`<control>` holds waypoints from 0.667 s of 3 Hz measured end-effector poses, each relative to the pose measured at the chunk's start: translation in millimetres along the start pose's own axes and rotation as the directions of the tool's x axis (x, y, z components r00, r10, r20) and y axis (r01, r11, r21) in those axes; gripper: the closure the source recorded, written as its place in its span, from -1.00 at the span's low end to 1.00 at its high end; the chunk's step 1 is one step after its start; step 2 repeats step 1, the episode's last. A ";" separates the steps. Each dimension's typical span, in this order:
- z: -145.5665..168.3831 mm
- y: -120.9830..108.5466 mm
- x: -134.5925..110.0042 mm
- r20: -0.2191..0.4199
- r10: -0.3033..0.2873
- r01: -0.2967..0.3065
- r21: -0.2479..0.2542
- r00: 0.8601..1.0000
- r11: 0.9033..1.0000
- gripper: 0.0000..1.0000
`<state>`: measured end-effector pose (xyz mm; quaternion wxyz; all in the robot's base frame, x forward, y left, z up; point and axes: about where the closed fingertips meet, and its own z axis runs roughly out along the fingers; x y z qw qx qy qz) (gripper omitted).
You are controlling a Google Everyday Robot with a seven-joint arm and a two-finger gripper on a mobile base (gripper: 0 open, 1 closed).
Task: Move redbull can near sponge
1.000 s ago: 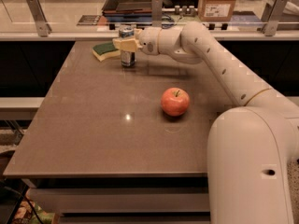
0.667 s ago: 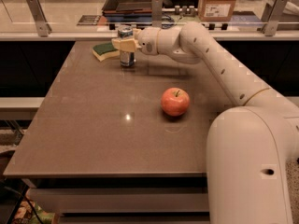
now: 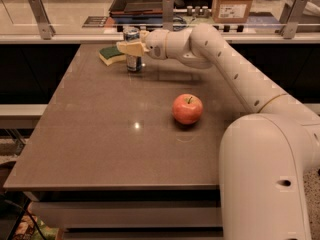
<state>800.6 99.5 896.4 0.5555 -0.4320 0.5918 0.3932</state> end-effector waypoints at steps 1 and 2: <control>3.1 1.7 0.1 0.000 0.001 -0.001 -0.005 1.000 1.000 -0.76; 3.1 1.7 0.1 0.000 0.001 -0.001 -0.005 1.000 1.000 -0.76</control>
Offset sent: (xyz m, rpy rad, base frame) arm 0.0000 0.0000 0.0000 0.0000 0.0000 0.0000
